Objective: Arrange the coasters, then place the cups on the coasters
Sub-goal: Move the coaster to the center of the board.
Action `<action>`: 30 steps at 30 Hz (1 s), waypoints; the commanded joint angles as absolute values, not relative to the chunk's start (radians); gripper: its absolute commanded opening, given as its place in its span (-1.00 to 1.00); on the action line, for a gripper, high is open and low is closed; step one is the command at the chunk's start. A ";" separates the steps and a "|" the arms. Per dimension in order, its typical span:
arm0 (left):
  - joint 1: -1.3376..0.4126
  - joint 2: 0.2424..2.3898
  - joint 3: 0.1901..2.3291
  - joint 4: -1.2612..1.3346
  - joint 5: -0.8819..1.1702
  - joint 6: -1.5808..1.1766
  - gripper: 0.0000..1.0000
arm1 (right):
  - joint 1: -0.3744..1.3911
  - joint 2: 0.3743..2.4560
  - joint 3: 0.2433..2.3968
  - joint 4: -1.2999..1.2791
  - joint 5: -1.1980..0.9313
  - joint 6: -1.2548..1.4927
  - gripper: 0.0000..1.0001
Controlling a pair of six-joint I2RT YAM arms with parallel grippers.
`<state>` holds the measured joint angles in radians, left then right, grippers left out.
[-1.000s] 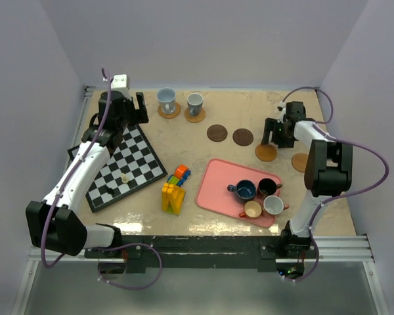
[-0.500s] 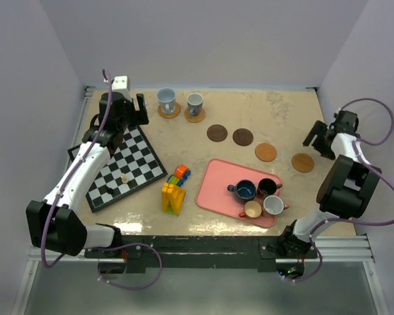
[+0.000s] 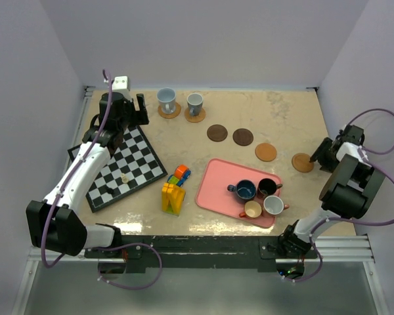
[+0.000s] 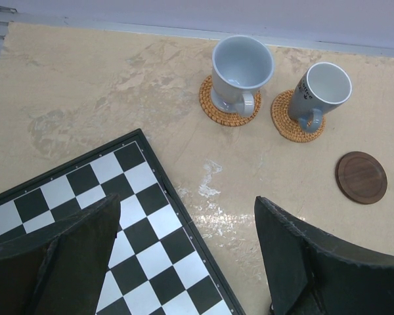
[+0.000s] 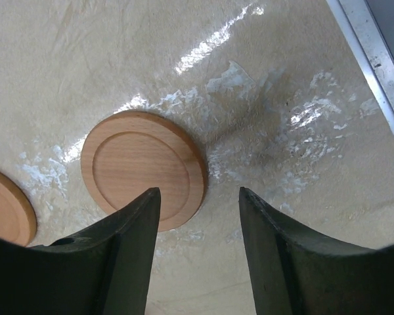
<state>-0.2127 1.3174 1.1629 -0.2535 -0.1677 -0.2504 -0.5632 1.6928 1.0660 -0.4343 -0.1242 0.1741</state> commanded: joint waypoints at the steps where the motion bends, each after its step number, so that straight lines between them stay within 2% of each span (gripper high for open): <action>1: -0.215 1.316 1.158 -0.216 -0.172 -0.261 0.75 | -0.581 1.707 1.034 -0.384 -0.152 0.199 0.04; 20: -0.215 1.312 1.157 -0.219 -0.156 -0.265 0.75 | -0.551 1.756 0.908 -0.284 -0.207 0.198 -0.38; 30: -0.215 1.308 1.152 -0.219 -0.150 -0.272 0.75 | -0.486 1.766 0.897 -0.296 -0.207 0.201 -0.46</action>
<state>-0.2127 1.3182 1.1629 -0.2523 -0.1635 -0.2512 -0.5449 1.7119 0.9466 -0.2405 -0.2008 0.1799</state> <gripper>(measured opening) 0.874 0.281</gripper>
